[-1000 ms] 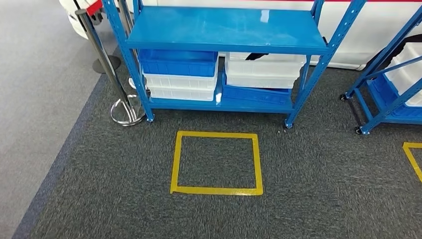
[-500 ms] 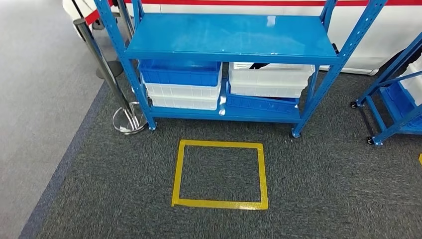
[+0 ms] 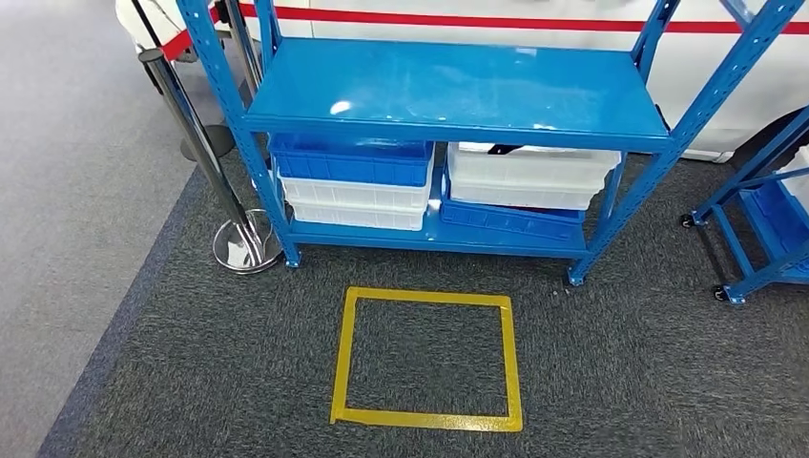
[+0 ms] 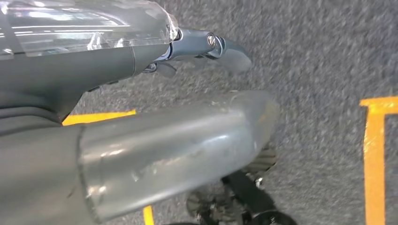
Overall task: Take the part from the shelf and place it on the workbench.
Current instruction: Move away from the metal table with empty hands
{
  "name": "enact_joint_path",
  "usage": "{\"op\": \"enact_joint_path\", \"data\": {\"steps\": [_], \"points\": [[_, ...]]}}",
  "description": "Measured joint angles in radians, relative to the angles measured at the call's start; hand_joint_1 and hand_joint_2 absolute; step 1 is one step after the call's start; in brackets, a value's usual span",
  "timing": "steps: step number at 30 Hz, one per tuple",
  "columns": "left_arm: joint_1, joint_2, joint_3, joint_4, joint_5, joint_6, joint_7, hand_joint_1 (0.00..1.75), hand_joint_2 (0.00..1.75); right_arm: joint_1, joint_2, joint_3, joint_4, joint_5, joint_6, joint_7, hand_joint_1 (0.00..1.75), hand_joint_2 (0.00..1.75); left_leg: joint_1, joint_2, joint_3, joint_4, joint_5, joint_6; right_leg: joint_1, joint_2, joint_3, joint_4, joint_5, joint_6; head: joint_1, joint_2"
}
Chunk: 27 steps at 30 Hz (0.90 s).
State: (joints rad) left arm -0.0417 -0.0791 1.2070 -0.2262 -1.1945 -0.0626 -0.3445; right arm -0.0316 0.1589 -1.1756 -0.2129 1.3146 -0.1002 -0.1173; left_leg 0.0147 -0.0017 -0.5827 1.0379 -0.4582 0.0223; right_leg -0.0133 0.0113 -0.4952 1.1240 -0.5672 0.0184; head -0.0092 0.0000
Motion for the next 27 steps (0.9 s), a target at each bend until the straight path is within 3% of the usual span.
{"op": "enact_joint_path", "data": {"steps": [1,3,4,5,6,8,10,13,14,16,18,20,21,22,23,25,26,27], "points": [[0.0,0.0,0.0,0.0,0.0,0.0,0.0,0.0,0.0,-0.001,0.0,0.0,0.0,-0.003,0.002,0.001,0.0,0.0,0.0,0.003,0.01,-0.003,-0.006,0.005,0.0,-0.001,-0.035,0.054,-0.017,0.001,0.002,0.0],[0.0,0.0,0.0,0.0,-0.002,0.0,0.0,0.0,0.0,-0.002,0.001,-0.002,0.0,-0.009,0.009,0.002,0.0,0.0,-0.002,0.008,0.027,-0.005,-0.023,0.01,0.0,-0.002,-0.117,0.152,-0.068,0.006,0.003,0.0],[0.0,0.0,0.0,0.0,-0.002,0.0,0.0,0.0,0.0,-0.001,0.001,-0.003,0.0,-0.01,0.011,0.002,0.0,0.0,-0.003,0.009,0.039,-0.005,-0.033,0.009,0.0,-0.003,-0.148,0.174,-0.085,0.007,0.003,0.0],[0.001,0.0,0.001,0.0,-0.003,0.0,0.0,0.0,0.0,0.0,0.001,-0.004,0.0,-0.009,0.011,0.002,0.0,0.0,-0.004,0.009,0.052,-0.005,-0.045,0.008,0.001,-0.003,-0.166,0.168,-0.084,0.007,0.003,0.0],[0.001,0.0,0.001,0.0,-0.003,0.0,0.0,0.0,0.0,0.002,0.001,-0.005,0.0,-0.006,0.01,0.002,0.0,0.0,-0.005,0.009,0.068,-0.005,-0.056,0.006,0.002,-0.004,-0.17,0.135,-0.061,0.005,0.004,0.0],[0.0,0.0,0.001,0.0,-0.004,0.0,0.0,0.0,0.0,0.008,0.0,-0.005,0.0,-0.002,0.008,0.002,0.0,0.0,-0.006,0.011,0.098,-0.005,-0.08,0.001,0.008,-0.008,-0.16,0.029,0.04,-0.009,0.005,0.0],[-0.002,-0.001,0.002,0.0,-0.004,0.0,0.0,0.0,0.0,0.01,0.0,-0.006,0.0,-0.001,0.006,0.004,0.0,0.0,-0.009,0.012,0.117,-0.009,-0.103,-0.009,0.016,-0.012,-0.15,-0.042,0.109,-0.023,0.007,0.0],[-0.005,-0.001,0.004,0.0,-0.005,0.0,0.001,0.0,0.0,0.007,0.002,-0.008,0.0,-0.005,0.006,0.007,0.0,0.0,-0.011,0.012,0.139,-0.004,-0.104,-0.027,0.013,-0.007,-0.124,-0.072,0.109,-0.035,0.008,0.0],[-0.006,-0.001,0.005,0.0,-0.005,0.0,0.0,0.0,0.0,0.007,0.003,-0.011,0.0,-0.01,0.008,0.008,0.0,0.0,-0.01,0.012,0.134,0.021,-0.1,-0.032,0.01,-0.003,-0.11,-0.08,0.105,-0.04,0.007,0.0],[-0.009,-0.001,0.007,0.0,-0.007,0.0,0.0,0.0,0.0,0.004,0.005,-0.017,0.0,-0.017,0.01,0.009,0.0,0.0,-0.006,0.01,0.082,0.116,-0.117,-0.043,0.007,0.002,-0.083,-0.091,0.095,-0.05,0.004,0.0],[-0.008,0.001,0.01,0.0,-0.007,0.0,0.001,0.0,0.0,0.001,0.005,-0.021,0.0,-0.017,0.007,0.01,0.0,0.0,-0.004,0.009,0.001,0.228,-0.168,-0.053,0.007,0.008,-0.061,-0.093,0.076,-0.056,0.003,0.0],[-0.005,0.002,0.013,0.0,-0.008,0.0,0.001,0.0,0.0,0.001,0.005,-0.024,0.0,-0.015,0.003,0.01,0.0,0.0,-0.002,0.008,-0.054,0.261,-0.205,-0.056,0.007,0.015,-0.033,-0.093,0.053,-0.054,0.002,0.0],[-0.004,0.002,0.014,0.0,-0.009,0.0,0.001,0.0,0.0,0.002,0.006,-0.024,0.0,-0.015,0.002,0.011,0.0,0.0,-0.002,0.008,-0.063,0.236,-0.194,-0.056,0.007,0.018,-0.016,-0.093,0.04,-0.052,0.002,0.0],[-0.002,0.002,0.015,0.0,-0.01,0.0,0.002,0.0,0.0,0.002,0.008,-0.025,0.0,-0.015,0.002,0.011,0.0,0.0,-0.002,0.008,-0.063,0.187,-0.156,-0.053,0.006,0.02,0.001,-0.093,0.027,-0.05,0.002,0.0],[0.001,0.002,0.015,0.0,-0.011,0.0,0.002,0.0,0.0,0.004,0.009,-0.025,0.0,-0.014,0.002,0.011,0.0,0.0,-0.002,0.007,-0.062,0.128,-0.09,-0.049,0.006,0.022,0.015,-0.093,0.013,-0.047,0.002,0.0],[0.004,0.003,0.016,0.0,-0.013,0.0,0.003,0.0,0.0,0.004,0.01,-0.026,0.001,-0.012,0.002,0.011,0.0,0.0,-0.007,0.006,-0.061,0.048,0.002,-0.036,0.008,0.027,0.029,-0.093,-0.008,-0.037,0.003,0.0],[0.005,0.004,0.017,0.0,-0.014,0.0,0.003,0.0,0.0,0.003,0.01,-0.026,0.001,-0.011,0.003,0.011,0.0,0.0,-0.009,0.005,-0.063,0.032,0.021,-0.028,0.008,0.028,0.032,-0.093,-0.014,-0.031,0.004,0.0],[0.005,0.004,0.017,0.0,-0.015,0.0,0.004,0.0,0.0,0.001,0.01,-0.026,0.001,-0.01,0.003,0.011,0.0,0.0,-0.012,0.005,-0.057,0.028,0.012,-0.019,0.009,0.029,0.037,-0.093,-0.016,-0.025,0.004,0.0]]}}
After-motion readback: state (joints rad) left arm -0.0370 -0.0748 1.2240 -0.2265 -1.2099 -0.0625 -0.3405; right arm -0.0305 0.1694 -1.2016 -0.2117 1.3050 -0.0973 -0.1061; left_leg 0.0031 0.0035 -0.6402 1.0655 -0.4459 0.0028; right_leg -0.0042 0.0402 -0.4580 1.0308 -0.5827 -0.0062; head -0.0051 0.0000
